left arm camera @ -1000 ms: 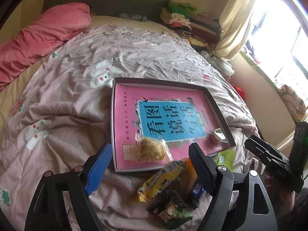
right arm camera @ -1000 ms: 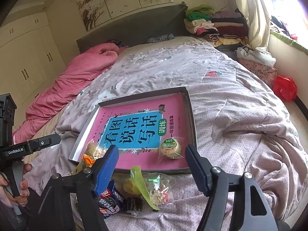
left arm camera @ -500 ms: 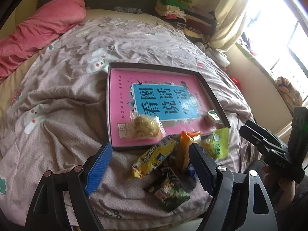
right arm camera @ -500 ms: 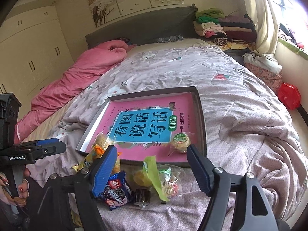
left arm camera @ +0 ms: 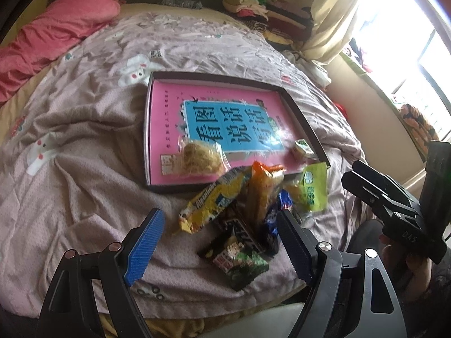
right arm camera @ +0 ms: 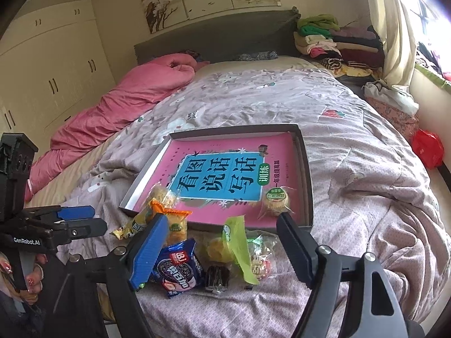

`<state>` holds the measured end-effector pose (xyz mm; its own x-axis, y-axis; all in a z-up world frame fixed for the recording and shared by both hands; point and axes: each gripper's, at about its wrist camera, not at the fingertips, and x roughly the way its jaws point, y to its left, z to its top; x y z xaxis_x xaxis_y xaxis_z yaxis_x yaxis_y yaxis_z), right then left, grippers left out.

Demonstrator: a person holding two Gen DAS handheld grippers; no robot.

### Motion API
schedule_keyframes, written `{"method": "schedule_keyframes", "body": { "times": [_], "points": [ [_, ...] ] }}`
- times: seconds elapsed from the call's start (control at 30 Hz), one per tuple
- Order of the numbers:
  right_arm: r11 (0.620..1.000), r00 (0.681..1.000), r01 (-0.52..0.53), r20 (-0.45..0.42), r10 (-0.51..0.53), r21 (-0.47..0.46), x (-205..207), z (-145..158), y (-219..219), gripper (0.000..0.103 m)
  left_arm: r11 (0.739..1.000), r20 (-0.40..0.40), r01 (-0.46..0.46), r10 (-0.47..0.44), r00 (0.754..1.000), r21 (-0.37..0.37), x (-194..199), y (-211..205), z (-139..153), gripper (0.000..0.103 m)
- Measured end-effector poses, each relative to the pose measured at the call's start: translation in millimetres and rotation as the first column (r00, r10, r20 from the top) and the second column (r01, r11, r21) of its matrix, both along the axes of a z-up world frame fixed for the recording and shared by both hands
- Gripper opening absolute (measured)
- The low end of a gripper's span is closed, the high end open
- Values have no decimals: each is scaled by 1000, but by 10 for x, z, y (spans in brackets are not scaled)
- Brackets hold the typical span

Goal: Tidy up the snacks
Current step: 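Withdraw both grippers from the tray back toward the snack pile, then grasp the dark beef-bean bag with left gripper while right gripper grasps the blue cookie bag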

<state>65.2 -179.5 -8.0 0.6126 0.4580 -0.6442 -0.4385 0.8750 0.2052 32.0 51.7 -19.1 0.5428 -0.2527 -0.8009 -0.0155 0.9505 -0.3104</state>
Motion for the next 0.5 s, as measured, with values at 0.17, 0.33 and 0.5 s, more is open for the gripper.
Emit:
{"method": "schedule_keyframes", "body": {
  "times": [0.17, 0.33, 0.5],
  "points": [
    [999, 1000, -31, -6, 31, -15, -74, -32, 60, 79, 1000, -37, 1, -2, 999, -23, -17, -7, -91, 83],
    [997, 998, -62, -18, 61, -41, -150, -81, 121, 79, 998, -85, -9, 4, 996, -57, -30, 5, -206, 83],
    [995, 996, -84, -23, 83, -59, -190, -107, 163, 79, 992, -142, -25, 8, 990, -120, -37, 18, -349, 83]
  ]
}}
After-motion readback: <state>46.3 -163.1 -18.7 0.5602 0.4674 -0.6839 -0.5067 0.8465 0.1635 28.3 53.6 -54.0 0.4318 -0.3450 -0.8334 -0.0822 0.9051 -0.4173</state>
